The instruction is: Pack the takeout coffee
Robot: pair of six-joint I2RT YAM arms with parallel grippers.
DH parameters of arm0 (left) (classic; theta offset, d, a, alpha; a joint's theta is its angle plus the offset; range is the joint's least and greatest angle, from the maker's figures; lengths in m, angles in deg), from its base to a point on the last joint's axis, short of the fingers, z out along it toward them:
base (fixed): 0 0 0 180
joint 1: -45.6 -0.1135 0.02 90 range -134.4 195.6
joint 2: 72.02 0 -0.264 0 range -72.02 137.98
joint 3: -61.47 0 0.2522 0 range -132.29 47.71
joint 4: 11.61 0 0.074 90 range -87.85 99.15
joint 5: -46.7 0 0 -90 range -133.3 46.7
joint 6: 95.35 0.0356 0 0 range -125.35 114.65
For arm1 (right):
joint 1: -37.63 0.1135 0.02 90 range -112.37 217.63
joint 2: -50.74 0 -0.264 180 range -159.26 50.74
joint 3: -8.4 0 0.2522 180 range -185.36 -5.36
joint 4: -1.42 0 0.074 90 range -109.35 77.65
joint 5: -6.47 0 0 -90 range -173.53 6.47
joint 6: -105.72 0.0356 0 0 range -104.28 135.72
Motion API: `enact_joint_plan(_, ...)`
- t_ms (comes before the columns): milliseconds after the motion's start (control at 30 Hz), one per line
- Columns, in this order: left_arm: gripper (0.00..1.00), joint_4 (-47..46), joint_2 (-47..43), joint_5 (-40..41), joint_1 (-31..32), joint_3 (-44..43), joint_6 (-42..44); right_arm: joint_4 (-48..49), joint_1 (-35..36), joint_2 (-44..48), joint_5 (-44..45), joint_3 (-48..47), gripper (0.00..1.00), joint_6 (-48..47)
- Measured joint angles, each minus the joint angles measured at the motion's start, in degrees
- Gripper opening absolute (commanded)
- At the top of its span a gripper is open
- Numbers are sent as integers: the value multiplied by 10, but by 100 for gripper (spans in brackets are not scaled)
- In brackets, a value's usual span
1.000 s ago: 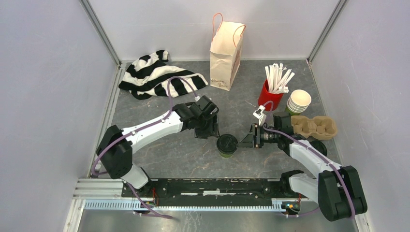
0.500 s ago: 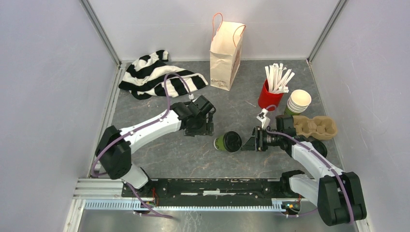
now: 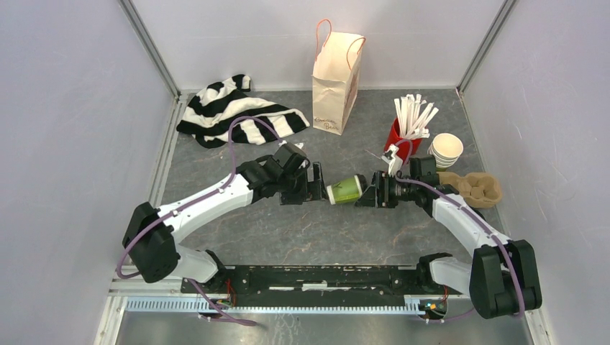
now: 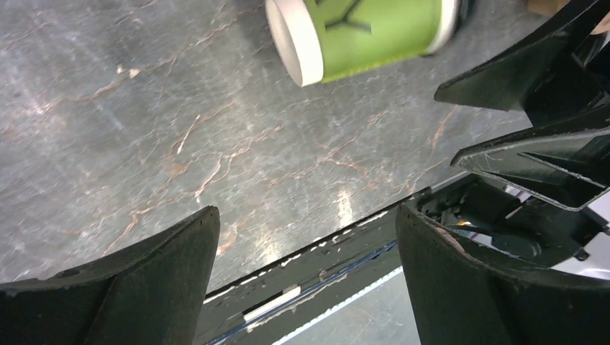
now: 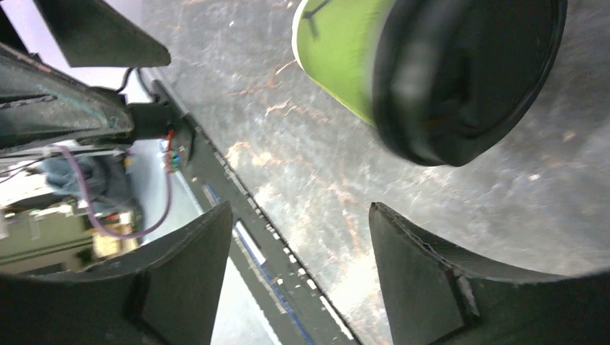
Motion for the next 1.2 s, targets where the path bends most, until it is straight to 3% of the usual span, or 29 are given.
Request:
enact_joint_plan(133, 97, -28, 14, -16, -9, 0, 0, -31, 1, -4, 51, -44, 90, -36)
enact_joint_plan(533, 94, -141, 98, -77, -76, -3, -34, -29, 1, -48, 184, -121, 90, -37)
enact_joint_plan(733, 97, -207, 105, -93, -115, 0, -67, 3, 19, -131, 232, -188, 88, -43)
enact_joint_plan(900, 95, -263, 143, -142, -187, 1, -81, 13, 75, -223, 285, -309, 87, -68)
enact_joint_plan(1067, 96, -263, 215, -169, -239, -19, -82, 40, 96, -339, 317, -433, 87, -91)
enact_joint_plan(1200, 93, -257, 264, -193, -258, -68, -82, 47, 88, -432, 308, -508, 81, -92)
